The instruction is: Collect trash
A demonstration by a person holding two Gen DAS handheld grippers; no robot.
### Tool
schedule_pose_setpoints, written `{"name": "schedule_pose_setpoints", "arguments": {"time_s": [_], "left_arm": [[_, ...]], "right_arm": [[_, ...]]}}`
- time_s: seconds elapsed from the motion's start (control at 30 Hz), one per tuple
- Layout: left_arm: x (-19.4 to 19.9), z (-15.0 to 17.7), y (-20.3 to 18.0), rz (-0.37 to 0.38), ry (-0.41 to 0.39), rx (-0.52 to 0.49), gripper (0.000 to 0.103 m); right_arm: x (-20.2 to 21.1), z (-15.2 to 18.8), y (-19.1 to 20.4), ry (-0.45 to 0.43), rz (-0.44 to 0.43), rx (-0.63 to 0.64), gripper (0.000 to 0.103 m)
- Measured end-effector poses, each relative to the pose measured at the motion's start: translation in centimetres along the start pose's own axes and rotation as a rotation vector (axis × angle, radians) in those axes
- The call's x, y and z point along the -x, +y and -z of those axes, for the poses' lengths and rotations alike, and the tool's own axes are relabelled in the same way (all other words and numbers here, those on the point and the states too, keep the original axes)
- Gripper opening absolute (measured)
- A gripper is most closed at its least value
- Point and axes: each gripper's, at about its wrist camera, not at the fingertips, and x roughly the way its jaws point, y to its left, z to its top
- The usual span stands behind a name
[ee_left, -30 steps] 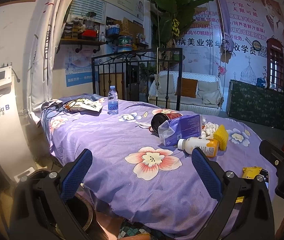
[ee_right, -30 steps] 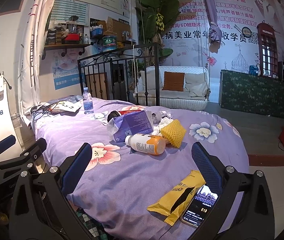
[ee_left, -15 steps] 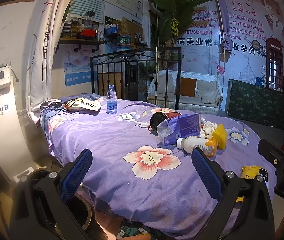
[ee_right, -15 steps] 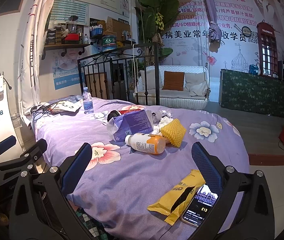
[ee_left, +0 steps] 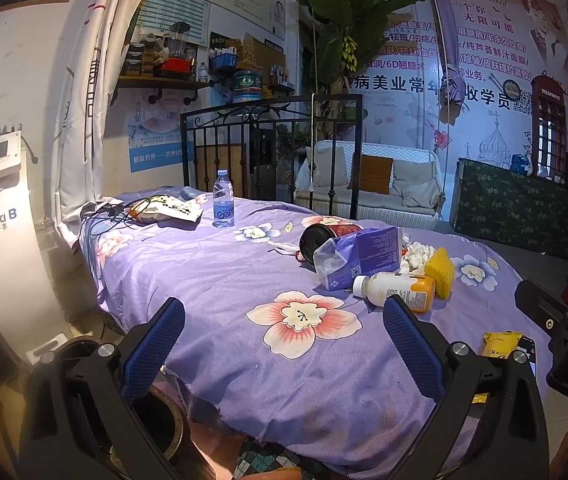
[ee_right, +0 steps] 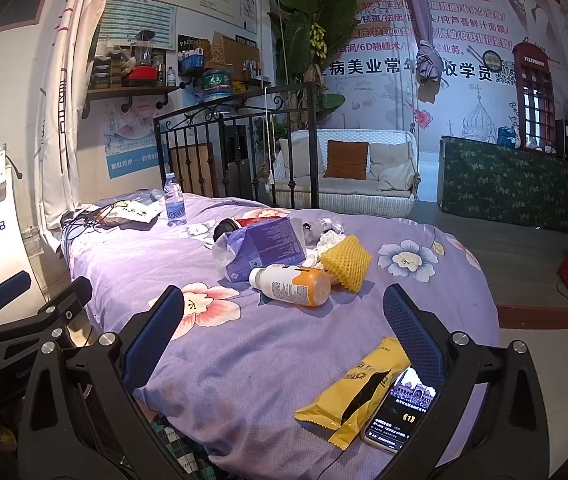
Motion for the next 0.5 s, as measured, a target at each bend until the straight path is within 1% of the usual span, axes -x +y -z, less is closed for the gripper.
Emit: {"name": "schedule_pose_setpoints", "arguments": {"time_s": [0.5], "left_arm": [[-0.33,0.42,-0.32,0.006,0.013,-0.002,0.098]], "right_arm": [[-0.53,0.16,-0.22,0.015,0.004,-0.001,0.098]]}}
